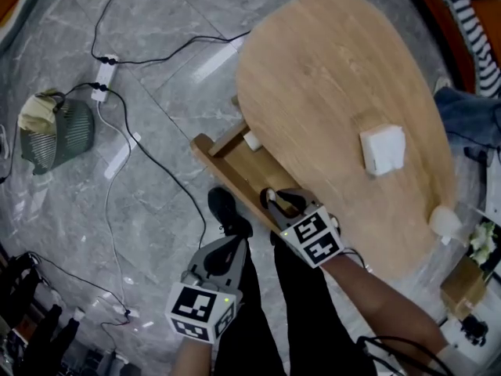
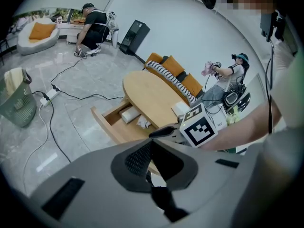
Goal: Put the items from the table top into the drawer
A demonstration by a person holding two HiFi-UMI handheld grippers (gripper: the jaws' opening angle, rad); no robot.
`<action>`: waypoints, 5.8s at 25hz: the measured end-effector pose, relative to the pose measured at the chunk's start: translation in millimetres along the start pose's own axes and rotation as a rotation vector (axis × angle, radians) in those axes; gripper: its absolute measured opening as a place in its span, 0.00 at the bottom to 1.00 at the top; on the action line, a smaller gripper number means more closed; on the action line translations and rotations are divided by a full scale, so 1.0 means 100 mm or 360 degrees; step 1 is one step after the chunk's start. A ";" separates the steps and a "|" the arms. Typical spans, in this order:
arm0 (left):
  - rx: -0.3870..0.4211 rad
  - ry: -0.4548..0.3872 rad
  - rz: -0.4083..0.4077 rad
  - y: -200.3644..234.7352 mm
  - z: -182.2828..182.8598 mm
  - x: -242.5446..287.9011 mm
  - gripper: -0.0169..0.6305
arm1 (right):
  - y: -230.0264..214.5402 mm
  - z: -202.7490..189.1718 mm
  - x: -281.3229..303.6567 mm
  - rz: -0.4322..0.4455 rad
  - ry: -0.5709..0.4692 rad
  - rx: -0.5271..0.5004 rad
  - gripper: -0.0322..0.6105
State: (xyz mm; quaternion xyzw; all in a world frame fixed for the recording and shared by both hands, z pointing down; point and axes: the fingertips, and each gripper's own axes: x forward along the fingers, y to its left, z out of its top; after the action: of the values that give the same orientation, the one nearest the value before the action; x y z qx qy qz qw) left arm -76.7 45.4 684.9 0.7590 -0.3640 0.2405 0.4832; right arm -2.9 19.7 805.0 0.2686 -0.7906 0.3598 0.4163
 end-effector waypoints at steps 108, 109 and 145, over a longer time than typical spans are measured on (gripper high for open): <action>0.0089 0.0111 0.0005 -0.50 0.20 0.48 0.03 | -1.07 -0.32 -1.44 0.0447 -0.0743 0.1621 0.16; 0.0085 0.0113 0.0009 -0.47 0.18 0.45 0.03 | -0.97 -0.35 -1.39 0.0457 -0.0707 0.1604 0.16; 0.0010 0.0101 0.0076 0.67 -0.03 -0.23 0.03 | 0.02 0.08 -0.09 0.0310 -0.0661 0.1705 0.16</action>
State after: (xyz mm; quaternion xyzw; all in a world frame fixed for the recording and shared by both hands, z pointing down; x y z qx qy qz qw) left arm -143.2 37.8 706.9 0.7436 -0.3658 0.2771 0.4863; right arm -3.8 16.3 793.9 0.4328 -0.5845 0.6859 0.0237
